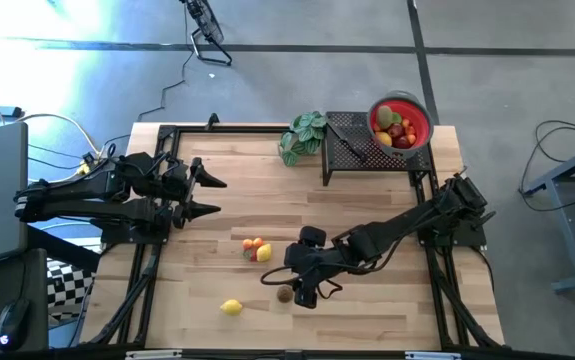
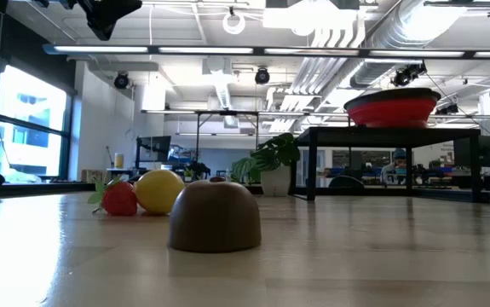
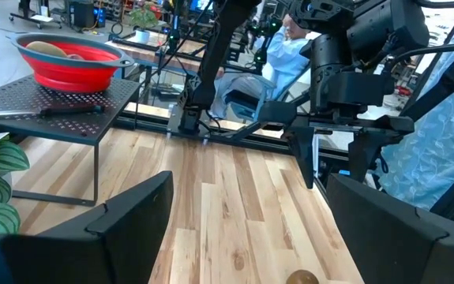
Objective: Pick & Place Fruit
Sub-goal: Put the half brown kiwi into the red strainer bowl
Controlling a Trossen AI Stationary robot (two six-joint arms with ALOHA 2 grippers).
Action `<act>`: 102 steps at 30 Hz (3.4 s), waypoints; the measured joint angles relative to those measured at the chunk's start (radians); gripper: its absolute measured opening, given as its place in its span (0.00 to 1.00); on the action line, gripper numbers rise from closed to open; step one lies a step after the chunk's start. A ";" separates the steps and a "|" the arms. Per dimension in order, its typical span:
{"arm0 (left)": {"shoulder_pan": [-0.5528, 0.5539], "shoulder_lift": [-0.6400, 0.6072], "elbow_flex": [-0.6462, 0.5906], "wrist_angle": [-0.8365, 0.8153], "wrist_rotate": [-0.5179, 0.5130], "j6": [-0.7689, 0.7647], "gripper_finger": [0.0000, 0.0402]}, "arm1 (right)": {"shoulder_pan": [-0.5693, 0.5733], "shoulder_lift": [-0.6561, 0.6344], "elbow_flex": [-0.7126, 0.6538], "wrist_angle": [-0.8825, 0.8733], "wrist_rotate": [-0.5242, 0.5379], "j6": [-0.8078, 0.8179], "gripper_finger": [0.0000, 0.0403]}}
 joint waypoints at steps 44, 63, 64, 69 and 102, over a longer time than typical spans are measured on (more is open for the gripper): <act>0.000 0.000 0.000 0.000 0.000 0.000 0.81 | 0.023 0.033 -0.371 0.548 -0.030 0.006 0.65; 0.000 0.000 0.000 -0.025 -0.001 0.000 0.81 | 0.027 0.167 -0.222 0.376 -0.038 -0.053 0.65; 0.000 0.000 0.000 -0.025 -0.001 0.000 0.81 | 0.027 0.177 -0.221 0.383 -0.043 -0.053 0.65; 0.000 0.000 0.000 -0.029 -0.001 0.000 0.81 | 0.027 0.230 -0.221 0.422 -0.068 -0.081 0.65; 0.000 0.000 0.000 -0.075 -0.009 0.008 0.81 | 0.024 0.324 -0.222 0.435 -0.077 -0.105 0.65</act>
